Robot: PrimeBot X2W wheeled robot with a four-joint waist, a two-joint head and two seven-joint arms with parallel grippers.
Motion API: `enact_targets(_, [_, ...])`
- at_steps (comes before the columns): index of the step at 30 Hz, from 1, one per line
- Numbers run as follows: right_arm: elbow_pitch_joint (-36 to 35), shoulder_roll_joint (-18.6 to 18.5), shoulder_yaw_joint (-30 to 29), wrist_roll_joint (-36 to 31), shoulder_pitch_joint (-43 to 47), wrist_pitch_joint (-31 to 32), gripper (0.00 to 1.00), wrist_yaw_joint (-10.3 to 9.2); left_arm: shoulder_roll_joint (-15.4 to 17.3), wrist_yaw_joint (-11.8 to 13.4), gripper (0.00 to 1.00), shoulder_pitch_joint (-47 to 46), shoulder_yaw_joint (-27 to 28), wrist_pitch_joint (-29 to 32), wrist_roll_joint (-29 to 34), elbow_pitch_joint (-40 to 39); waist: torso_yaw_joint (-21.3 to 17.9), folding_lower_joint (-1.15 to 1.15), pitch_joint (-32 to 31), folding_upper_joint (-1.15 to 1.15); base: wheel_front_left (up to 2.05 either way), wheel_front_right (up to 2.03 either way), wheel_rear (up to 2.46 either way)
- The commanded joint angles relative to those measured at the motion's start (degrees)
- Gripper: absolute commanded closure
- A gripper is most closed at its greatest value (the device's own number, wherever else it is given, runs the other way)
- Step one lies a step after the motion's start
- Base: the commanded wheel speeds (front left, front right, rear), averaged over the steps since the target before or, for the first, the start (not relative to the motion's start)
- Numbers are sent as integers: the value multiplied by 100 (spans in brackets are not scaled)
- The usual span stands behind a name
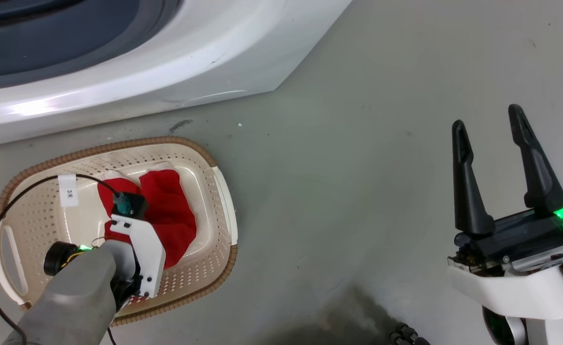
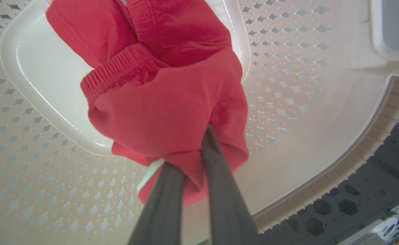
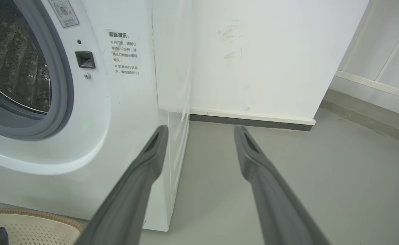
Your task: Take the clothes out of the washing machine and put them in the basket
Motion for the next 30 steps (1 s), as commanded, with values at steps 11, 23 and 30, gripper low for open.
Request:
enact_targets(11, [-124,3,-81,0,-238,-14,0,-2,-308,-34,100,-406,-181,-5,47,603,28,-1,323,0,0,0,0])
enact_targets(23, [10,3,37,-72,-122,-14,0,-2,-459,-36,0,-237,-246,-587,9,765,152,-1,-156,0,0,0,0])
enact_targets(30, [136,2,105,-127,90,-14,0,-2,-584,-36,0,15,-425,-1504,195,713,274,-1,-809,0,0,0,0])
